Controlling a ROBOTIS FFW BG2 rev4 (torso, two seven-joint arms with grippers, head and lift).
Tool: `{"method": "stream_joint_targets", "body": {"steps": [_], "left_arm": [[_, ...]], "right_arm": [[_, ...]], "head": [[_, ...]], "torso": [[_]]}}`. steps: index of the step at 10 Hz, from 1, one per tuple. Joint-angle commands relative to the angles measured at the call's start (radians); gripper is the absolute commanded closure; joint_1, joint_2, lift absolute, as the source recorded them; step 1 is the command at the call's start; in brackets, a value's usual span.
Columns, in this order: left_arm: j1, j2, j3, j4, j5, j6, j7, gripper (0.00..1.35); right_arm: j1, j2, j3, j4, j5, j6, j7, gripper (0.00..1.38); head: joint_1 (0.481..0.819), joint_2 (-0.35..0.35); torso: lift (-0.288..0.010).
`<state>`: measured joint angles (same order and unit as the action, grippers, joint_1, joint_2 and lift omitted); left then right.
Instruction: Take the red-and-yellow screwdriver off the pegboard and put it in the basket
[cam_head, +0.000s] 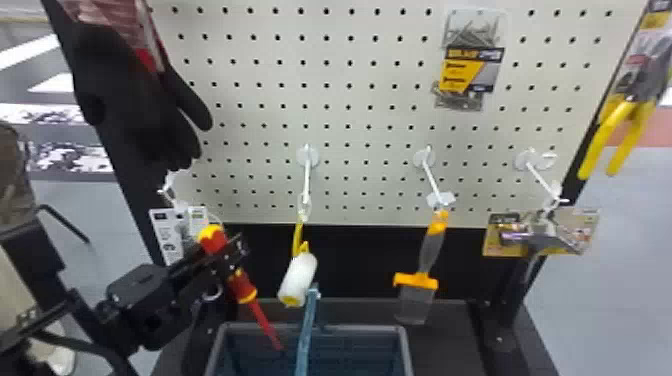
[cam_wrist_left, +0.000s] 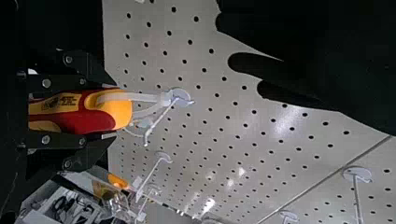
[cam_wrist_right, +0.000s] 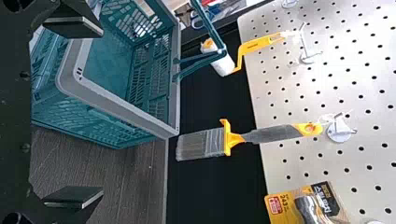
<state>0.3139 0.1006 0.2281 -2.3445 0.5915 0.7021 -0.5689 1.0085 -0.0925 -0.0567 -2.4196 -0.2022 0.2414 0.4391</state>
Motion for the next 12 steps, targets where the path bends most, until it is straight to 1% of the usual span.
{"method": "stream_joint_targets", "body": {"steps": [1, 3, 5, 6, 9, 12], "left_arm": [[0.035, -0.009, -0.016, 0.041, -0.005, -0.059, -0.006, 1.15], [0.065, -0.029, -0.044, 0.105, -0.007, -0.125, -0.014, 1.15], [0.084, -0.042, -0.088, 0.193, -0.013, -0.187, -0.022, 1.15], [0.101, -0.05, -0.093, 0.213, -0.016, -0.202, -0.031, 1.15], [0.142, -0.055, -0.116, 0.237, -0.038, -0.234, -0.031, 1.15], [0.142, -0.059, -0.177, 0.301, -0.036, -0.262, -0.031, 1.15]], "right_arm": [[-0.001, -0.001, 0.0, 0.001, 0.0, -0.001, 0.003, 0.11], [0.001, -0.001, 0.0, 0.003, 0.0, -0.002, 0.004, 0.11], [0.001, -0.001, 0.0, 0.003, 0.0, -0.002, 0.007, 0.11], [0.001, -0.001, 0.0, 0.003, 0.0, -0.002, 0.009, 0.11], [0.001, -0.001, -0.002, 0.006, -0.003, -0.002, 0.01, 0.11], [0.001, -0.001, -0.002, 0.008, -0.008, -0.004, 0.012, 0.11]], "head": [[0.549, 0.0], [0.549, 0.0], [0.549, 0.0], [0.549, 0.0], [0.549, 0.0], [0.549, 0.0]], "torso": [[-0.1], [-0.1], [-0.1], [-0.1], [-0.1], [-0.1]]}}
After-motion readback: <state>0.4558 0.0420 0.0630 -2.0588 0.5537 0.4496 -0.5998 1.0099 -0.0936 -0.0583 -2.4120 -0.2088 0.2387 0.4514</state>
